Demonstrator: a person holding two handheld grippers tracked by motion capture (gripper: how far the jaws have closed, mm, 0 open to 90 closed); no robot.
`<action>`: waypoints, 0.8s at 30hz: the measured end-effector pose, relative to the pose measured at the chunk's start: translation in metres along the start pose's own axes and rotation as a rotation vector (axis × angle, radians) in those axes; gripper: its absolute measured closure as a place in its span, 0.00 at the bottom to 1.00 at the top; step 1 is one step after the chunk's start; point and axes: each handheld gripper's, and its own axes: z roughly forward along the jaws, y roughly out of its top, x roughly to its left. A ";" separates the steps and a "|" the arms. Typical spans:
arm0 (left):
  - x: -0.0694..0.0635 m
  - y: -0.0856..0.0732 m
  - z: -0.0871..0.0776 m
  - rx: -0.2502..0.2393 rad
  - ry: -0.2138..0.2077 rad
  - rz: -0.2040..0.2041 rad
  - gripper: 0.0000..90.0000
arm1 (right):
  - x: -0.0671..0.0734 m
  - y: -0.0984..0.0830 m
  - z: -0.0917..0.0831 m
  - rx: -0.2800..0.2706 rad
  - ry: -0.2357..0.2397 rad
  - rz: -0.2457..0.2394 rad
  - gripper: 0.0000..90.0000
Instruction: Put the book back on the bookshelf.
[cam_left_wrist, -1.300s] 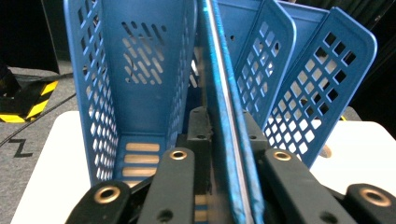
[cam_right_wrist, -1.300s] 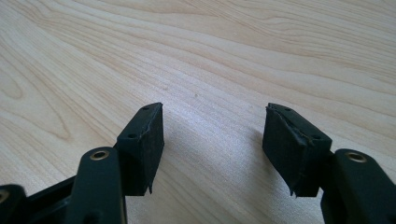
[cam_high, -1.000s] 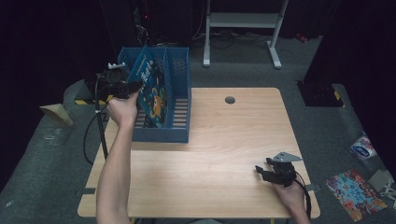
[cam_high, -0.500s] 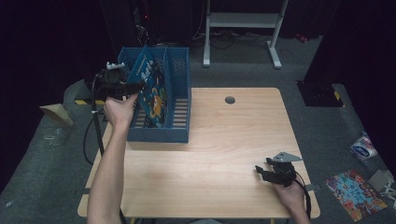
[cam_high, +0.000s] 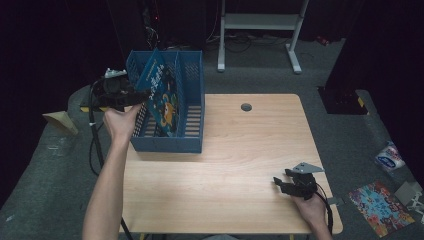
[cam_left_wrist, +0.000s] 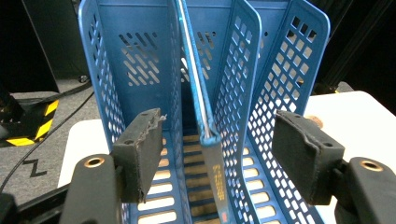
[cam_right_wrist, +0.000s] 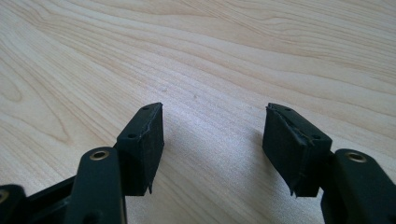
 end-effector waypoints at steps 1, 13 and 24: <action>0.001 -0.001 -0.002 -0.002 -0.001 0.000 0.37 | 0.000 0.000 0.000 0.000 0.000 0.000 0.43; 0.007 -0.013 -0.019 -0.029 0.007 -0.002 0.31 | 0.000 0.000 0.000 0.000 -0.001 0.002 0.43; 0.011 -0.027 -0.033 -0.038 -0.006 0.008 0.28 | 0.001 0.000 0.000 0.001 -0.005 0.006 0.43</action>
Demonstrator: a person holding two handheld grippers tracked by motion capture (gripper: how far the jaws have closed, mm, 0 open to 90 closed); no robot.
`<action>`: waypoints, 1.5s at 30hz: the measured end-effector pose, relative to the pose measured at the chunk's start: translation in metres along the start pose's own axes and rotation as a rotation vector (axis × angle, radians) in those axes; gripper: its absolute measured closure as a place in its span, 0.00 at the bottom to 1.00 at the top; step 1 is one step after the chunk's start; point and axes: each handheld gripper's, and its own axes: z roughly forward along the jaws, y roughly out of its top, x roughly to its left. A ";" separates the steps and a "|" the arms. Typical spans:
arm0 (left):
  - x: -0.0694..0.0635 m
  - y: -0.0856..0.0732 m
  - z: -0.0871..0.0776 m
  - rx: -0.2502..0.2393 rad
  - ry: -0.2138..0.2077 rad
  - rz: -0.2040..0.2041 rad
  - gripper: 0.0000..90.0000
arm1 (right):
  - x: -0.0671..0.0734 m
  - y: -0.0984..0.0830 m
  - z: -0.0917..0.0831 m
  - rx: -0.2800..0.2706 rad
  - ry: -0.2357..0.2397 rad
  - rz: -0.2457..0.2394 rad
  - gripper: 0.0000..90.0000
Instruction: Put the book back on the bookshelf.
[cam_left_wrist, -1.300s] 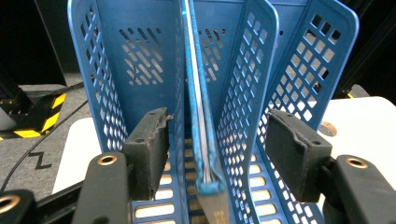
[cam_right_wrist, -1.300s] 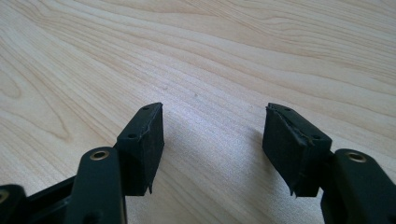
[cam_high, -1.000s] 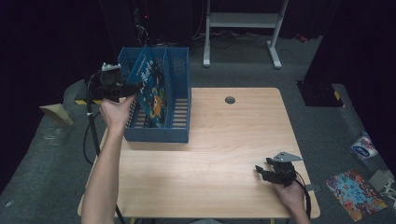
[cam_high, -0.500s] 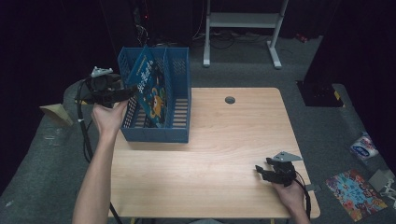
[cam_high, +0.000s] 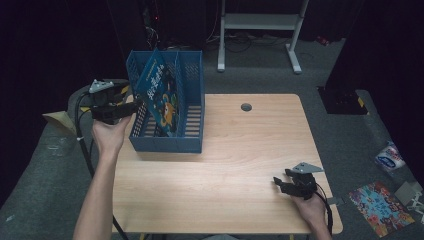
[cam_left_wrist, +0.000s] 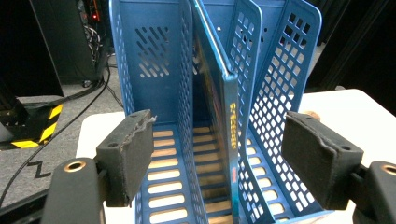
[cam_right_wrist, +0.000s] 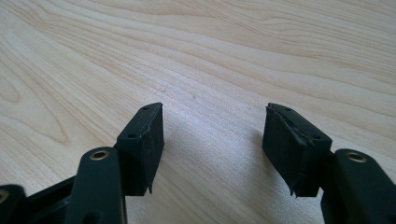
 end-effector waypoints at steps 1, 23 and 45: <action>0.000 -0.002 -0.001 -0.002 -0.004 -0.004 0.28 | 0.000 0.000 0.000 0.000 0.000 0.000 0.43; 0.001 -0.036 -0.015 -0.006 -0.055 -0.022 0.23 | 0.000 0.000 0.000 0.000 -0.001 0.001 0.43; -0.011 -0.076 -0.017 0.019 -0.060 -0.009 0.21 | -0.001 0.000 0.000 -0.001 0.000 0.001 0.43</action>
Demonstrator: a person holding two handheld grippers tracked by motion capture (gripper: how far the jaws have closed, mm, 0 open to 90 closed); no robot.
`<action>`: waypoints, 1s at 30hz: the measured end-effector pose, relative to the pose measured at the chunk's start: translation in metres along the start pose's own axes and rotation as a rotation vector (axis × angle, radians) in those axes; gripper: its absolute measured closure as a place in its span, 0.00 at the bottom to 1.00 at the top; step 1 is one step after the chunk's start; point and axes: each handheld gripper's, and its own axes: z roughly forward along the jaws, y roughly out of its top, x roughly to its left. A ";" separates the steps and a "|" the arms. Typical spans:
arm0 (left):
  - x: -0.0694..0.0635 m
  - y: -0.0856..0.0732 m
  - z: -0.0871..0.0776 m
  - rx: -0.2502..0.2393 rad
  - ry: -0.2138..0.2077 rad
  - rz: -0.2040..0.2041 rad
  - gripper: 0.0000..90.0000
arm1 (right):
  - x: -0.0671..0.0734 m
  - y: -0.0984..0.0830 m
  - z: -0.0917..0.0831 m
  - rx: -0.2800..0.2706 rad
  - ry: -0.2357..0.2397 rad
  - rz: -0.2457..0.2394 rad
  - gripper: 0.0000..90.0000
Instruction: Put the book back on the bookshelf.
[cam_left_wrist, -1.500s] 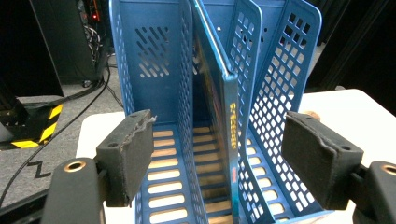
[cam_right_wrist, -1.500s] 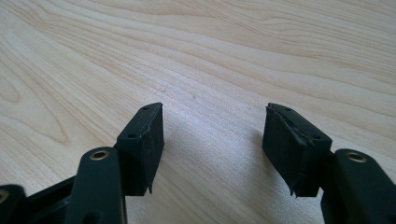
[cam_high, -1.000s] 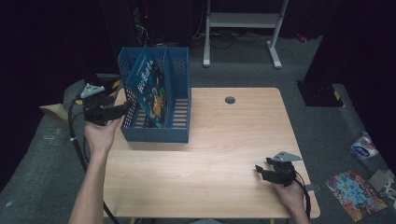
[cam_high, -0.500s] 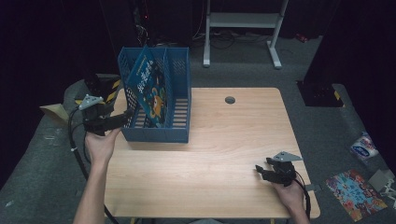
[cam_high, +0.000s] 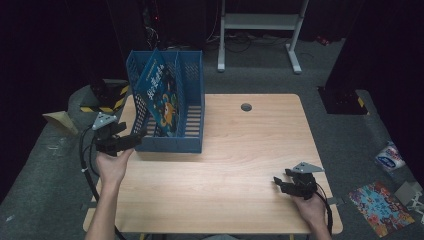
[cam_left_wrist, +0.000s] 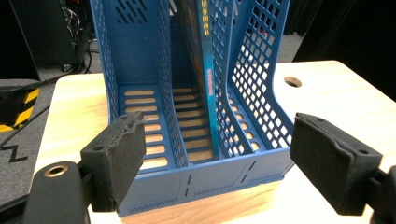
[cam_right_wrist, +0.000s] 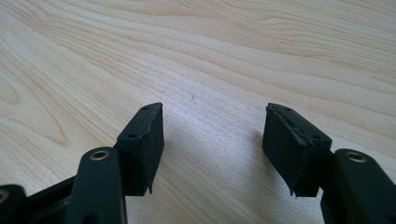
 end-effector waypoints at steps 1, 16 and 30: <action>0.000 -0.002 0.000 0.001 0.000 -0.001 0.21 | 0.000 0.000 0.000 0.000 0.000 0.000 0.43; -0.009 -0.023 0.000 -0.003 -0.008 -0.017 0.23 | 0.001 0.000 0.000 0.002 -0.005 -0.001 0.43; -0.022 -0.044 0.009 0.065 -0.116 -0.009 0.25 | 0.002 0.000 0.000 0.006 -0.015 -0.013 0.43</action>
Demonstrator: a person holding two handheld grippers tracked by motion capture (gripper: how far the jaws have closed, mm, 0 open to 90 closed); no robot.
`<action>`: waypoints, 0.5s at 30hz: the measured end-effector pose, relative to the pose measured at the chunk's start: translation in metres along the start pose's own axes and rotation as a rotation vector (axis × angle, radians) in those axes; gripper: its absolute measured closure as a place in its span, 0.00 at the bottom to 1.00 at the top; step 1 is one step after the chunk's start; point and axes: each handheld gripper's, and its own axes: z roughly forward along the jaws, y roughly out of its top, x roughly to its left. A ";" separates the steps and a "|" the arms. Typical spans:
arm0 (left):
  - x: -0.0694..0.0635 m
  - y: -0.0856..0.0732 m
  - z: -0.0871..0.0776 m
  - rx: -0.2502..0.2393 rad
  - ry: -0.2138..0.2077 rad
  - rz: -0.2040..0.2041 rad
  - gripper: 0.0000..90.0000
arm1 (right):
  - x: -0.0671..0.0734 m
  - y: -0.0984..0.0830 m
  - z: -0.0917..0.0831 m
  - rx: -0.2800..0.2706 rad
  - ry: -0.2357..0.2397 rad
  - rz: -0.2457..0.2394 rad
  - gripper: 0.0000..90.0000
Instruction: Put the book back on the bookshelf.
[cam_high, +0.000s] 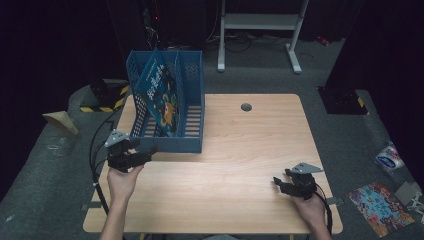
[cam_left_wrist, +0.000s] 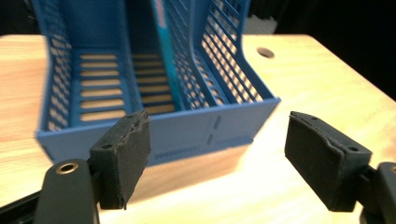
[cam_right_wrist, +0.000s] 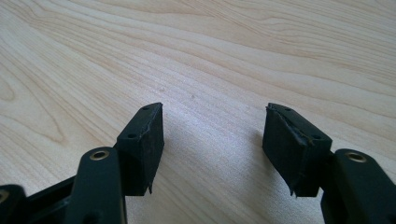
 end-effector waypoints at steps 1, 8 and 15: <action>-0.001 -0.001 0.001 0.008 -0.007 0.004 0.25 | 0.000 0.000 0.000 0.000 0.000 0.001 0.43; -0.006 -0.011 0.011 0.032 -0.035 0.008 0.25 | 0.000 0.000 0.000 -0.002 -0.002 -0.006 0.43; -0.012 -0.021 0.021 0.064 -0.007 0.036 0.24 | 0.000 0.000 0.000 0.000 -0.003 -0.005 0.43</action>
